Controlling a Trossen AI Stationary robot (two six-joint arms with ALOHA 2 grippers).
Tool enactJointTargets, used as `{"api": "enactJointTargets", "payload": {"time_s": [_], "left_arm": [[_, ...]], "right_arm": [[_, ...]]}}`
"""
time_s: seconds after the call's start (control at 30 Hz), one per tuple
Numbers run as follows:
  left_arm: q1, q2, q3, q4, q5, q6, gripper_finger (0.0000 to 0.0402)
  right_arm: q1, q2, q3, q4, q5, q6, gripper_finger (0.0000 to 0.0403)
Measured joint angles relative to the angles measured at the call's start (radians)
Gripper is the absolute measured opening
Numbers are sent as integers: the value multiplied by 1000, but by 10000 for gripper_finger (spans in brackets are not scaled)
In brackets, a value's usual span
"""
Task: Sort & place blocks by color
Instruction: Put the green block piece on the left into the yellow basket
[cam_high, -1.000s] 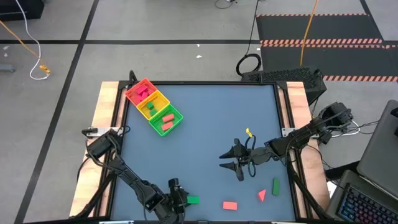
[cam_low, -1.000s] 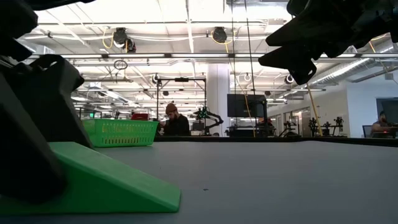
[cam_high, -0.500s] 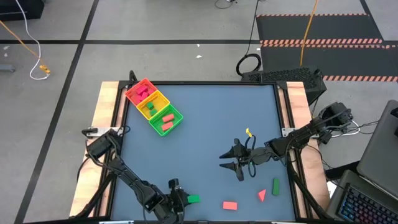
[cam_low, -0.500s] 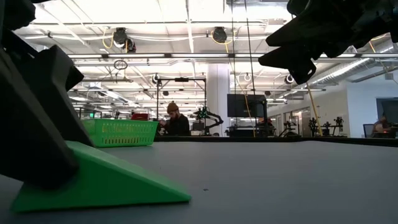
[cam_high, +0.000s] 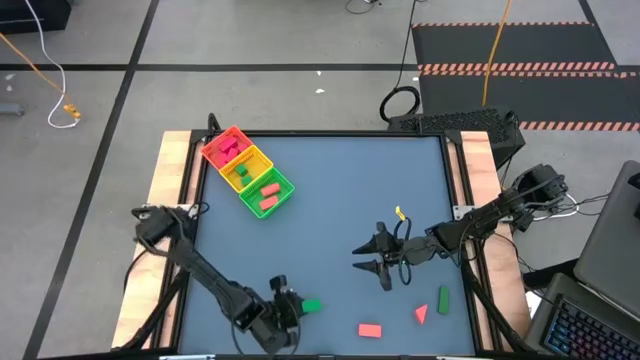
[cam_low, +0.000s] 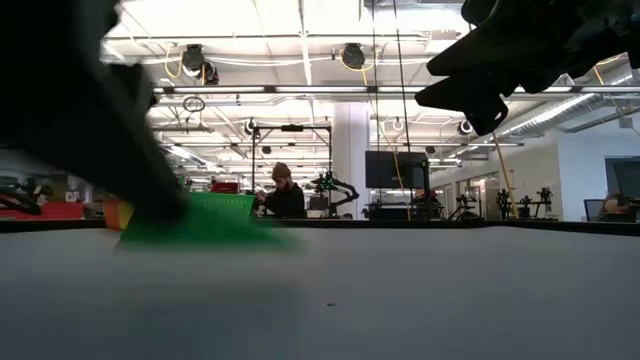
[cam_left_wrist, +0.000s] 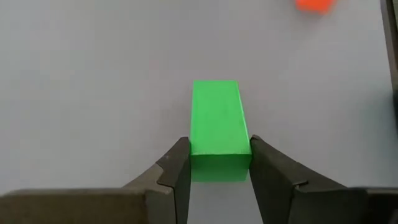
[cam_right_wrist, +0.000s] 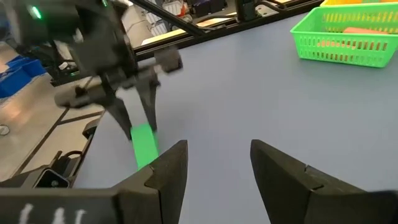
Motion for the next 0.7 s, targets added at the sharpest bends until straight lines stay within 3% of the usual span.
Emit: {"api": "enactJointTargets", "payload": {"time_s": [0.37, 0.7], "left_arm": [[157, -374, 2, -502, -236, 34, 127], [457, -577, 2, -906, -230, 26, 127]], "right_arm": [[0, 0, 0, 3, 14, -4, 171], [0, 0, 0, 2, 16, -4, 171]]}}
